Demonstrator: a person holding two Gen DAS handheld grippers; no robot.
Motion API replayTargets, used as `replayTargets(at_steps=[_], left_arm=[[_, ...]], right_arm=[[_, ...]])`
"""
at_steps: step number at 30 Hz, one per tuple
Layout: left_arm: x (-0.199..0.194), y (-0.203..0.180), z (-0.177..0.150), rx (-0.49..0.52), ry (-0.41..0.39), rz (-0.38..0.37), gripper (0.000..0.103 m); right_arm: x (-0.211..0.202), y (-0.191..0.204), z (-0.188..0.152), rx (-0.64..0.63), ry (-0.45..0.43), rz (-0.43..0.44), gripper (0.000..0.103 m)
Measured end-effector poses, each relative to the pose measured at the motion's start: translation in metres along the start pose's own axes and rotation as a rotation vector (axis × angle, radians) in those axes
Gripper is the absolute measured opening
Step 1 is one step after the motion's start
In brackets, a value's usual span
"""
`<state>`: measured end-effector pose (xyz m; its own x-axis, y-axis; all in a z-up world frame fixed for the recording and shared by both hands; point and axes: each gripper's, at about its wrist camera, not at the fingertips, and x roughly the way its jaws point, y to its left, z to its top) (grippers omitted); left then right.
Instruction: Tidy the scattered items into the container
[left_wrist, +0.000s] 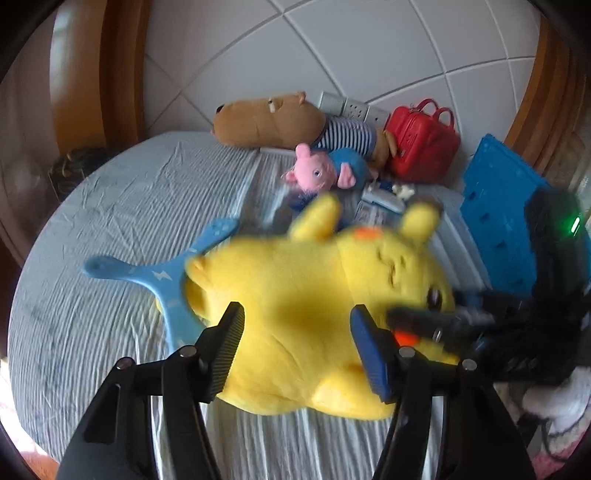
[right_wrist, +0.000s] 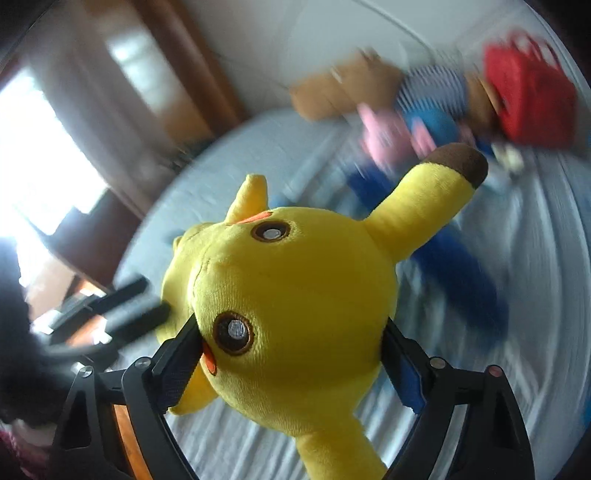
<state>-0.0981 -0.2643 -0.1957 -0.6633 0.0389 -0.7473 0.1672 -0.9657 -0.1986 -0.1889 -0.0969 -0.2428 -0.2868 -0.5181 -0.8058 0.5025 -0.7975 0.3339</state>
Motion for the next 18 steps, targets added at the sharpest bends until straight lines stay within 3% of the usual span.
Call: replayTargets(at_steps=[2,4,7,13,18], left_arm=[[0.011,0.010,-0.008,0.006,0.046,0.030,0.065],[0.020,0.021,-0.016,0.002,0.090,0.042,0.072],[0.023,0.031,-0.028,0.007,0.126,0.029,0.083],[0.028,0.027,-0.038,0.041,0.146,0.015,0.084],[0.043,0.021,-0.035,0.047,0.134,-0.069,0.084]], right_arm=[[0.018,-0.025,-0.020,0.102,0.061,0.008,0.090],[0.019,-0.048,-0.035,0.198,0.051,0.062,0.093],[0.007,-0.052,-0.036,0.187,0.017,0.029,0.099],[-0.014,-0.043,-0.037,0.096,0.023,-0.016,0.103],[0.000,-0.044,-0.051,0.110,0.077,-0.003,0.103]])
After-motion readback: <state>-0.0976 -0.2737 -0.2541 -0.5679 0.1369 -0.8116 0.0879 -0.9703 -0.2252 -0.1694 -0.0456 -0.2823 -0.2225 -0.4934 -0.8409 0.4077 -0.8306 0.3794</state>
